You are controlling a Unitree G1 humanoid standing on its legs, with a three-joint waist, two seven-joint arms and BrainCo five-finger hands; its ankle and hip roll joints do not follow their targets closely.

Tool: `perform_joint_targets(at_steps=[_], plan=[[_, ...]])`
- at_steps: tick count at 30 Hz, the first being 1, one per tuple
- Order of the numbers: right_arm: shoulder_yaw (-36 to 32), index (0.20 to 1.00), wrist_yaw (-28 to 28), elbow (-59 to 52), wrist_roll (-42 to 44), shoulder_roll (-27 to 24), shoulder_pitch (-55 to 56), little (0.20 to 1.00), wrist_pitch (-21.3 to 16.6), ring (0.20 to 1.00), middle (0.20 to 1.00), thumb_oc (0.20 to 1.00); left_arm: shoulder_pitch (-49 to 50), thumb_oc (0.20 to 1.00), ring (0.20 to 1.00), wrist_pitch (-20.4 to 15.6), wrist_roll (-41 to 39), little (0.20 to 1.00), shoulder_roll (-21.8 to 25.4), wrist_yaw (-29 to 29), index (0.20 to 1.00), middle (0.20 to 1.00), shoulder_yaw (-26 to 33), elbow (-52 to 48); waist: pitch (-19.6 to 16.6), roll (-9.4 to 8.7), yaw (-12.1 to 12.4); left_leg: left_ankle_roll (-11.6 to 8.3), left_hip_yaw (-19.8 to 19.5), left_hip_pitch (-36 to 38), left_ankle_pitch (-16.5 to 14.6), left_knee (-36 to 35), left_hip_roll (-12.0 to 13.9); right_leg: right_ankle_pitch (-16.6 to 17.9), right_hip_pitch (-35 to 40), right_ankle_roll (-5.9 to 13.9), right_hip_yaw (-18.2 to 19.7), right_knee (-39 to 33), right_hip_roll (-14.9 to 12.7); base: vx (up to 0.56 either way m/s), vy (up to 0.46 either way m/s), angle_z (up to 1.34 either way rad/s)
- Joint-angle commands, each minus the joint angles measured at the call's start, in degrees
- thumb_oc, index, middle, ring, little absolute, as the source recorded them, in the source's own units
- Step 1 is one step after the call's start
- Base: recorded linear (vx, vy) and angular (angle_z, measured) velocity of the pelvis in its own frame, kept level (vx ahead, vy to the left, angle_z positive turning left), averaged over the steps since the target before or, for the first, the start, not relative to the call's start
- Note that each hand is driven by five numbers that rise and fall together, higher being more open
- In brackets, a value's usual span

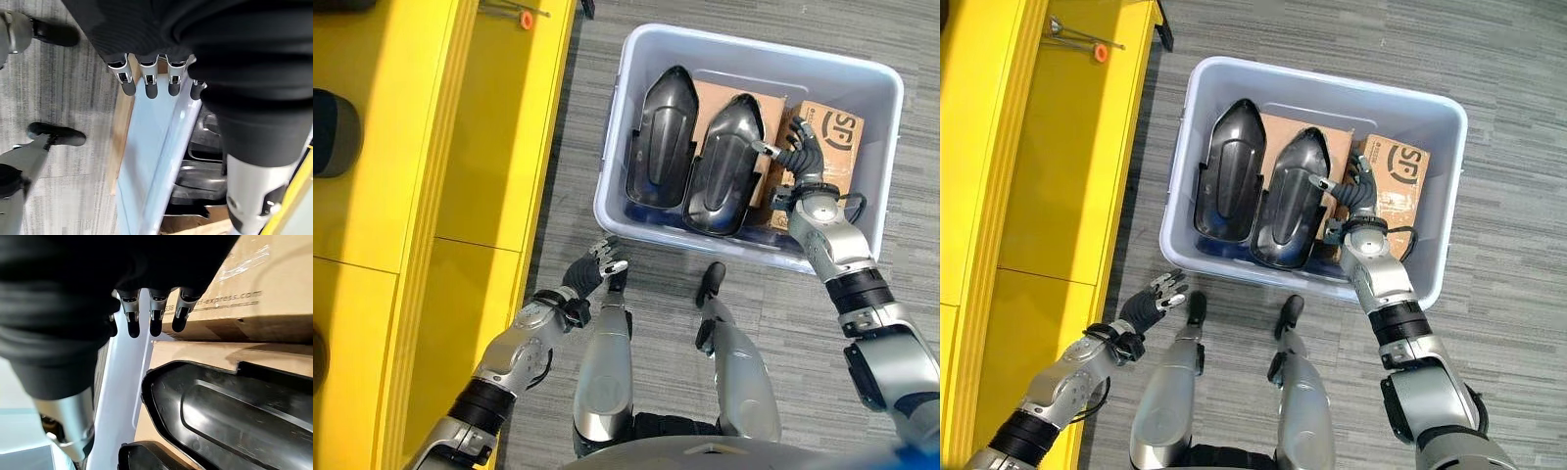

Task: Move parts from the plastic box to the shelf.

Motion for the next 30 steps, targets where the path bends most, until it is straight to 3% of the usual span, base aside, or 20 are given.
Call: perform_joint_targets(at_steps=[1,7,10,11,15,24,26,27,30], plan=[[-0.31,1.0,-3.9,-2.19,-1.5,-3.12,-1.73,1.0,-1.61,1.0,1.0,1.0,2.76,1.0,1.0,-1.34,0.04,1.0,0.22,-0.89,1.0,1.0,-2.67,-3.42,-2.25,1.64,-0.38,1.43,1.57,-2.43,1.95,-2.06,1.53,-10.88,2.97,6.34,1.56,9.18,-6.22,0.0,0.0,0.0],[0.43,1.0,-3.42,6.53,1.93,-1.43,-5.36,1.0,-0.66,1.0,1.0,1.0,1.32,1.0,1.0,-2.91,-0.43,1.0,0.1,-0.39,1.0,1.0,-4.48,-1.41,-2.25,2.3,0.44,1.9,1.2,-6.03,1.34,0.11,0.69,-10.96,-0.11,6.34,1.77,10.6,-6.8,-0.01,0.005,0.01],[0.98,1.0,-2.08,11.81,-1.01,-1.5,-8.86,1.0,-0.42,1.0,1.0,1.0,0.28,1.0,1.0,-2.81,-1.42,1.0,0.5,-0.31,1.0,1.0,-4.78,-1.95,-2.25,2.84,1.16,1.98,0.78,-7.9,1.47,0.75,0.22,-11.1,-1.75,6.31,1.36,11.48,-7.15,0.01,0.01,0.03],[1.37,1.0,-2.27,13.81,-1.42,-1.6,-9.52,1.0,-0.26,1.0,1.0,1.0,0.44,1.0,1.0,-2.91,-1.56,1.0,0.52,-0.04,1.0,1.0,-5.34,-2.1,-2.25,3.08,1.42,1.67,0.26,-7.34,0.15,1.2,-0.07,-12.37,-1.29,6.71,1.77,12.22,-7.32,0.04,0.014,0.06],[2.28,1.0,-4.37,20.87,-0.07,-2.0,-12.4,1.0,-0.14,1.0,1.0,1.0,0.4,1.0,1.0,-3.77,-2.18,1.0,1.06,0.21,1.0,1.0,-5.82,-2.68,-2.25,3.91,2.33,1.75,-0.22,-8.94,0.28,1.72,-0.53,-12.69,-2.72,6.56,1.51,13.17,-7.68,-0.01,0.022,0.07],[3.9,1.0,-1.47,31.61,0.13,-2.66,-14.28,1.0,1.79,1.0,1.0,1.0,0.7,1.0,1.0,-4.07,-3.06,1.0,2.4,-0.09,1.0,1.0,-6.86,-3.82,-2.25,5.35,3.56,2.34,-0.93,-13.38,0.62,3.2,-1.39,-13.08,-7.06,6.6,1.27,15.76,-8.57,-0.04,0.016,0.04],[4.41,1.0,-4.58,33.8,-0.04,-2.54,-14.37,1.0,3.56,1.0,1.0,1.0,0.62,1.0,1.0,-4.17,-3.29,1.0,2.73,0.37,1.0,1.0,-7.27,-4.41,-2.25,5.54,3.71,2.33,-0.86,-14.17,0.75,3.35,-1.32,-13.0,-7.77,6.7,1.17,16.04,-8.77,-0.04,-0.002,0.05],[4.33,1.0,-9.44,35.93,-0.35,-2.39,-13.5,1.0,4.12,1.0,1.0,1.0,0.95,1.0,1.0,-4.79,-3.45,1.0,2.71,0.78,1.0,1.0,-7.68,-4.41,-2.25,5.68,3.68,2.32,-0.73,-14.33,0.78,3.12,-1.13,-12.78,-7.76,6.81,1.1,15.59,-8.75,-0.05,0.0,0.03],[3.88,1.0,-11.3,36.64,-0.38,-2.1,-12.28,1.0,3.69,1.0,1.0,1.0,1.02,1.0,1.0,-5.45,-3.5,1.0,2.54,1.08,1.0,1.0,-8.19,-4.31,-2.25,5.63,3.43,2.25,-0.56,-14.13,0.99,2.42,-0.97,-12.42,-7.46,7.01,0.99,14.7,-8.7,-0.02,0.004,-0.01]])
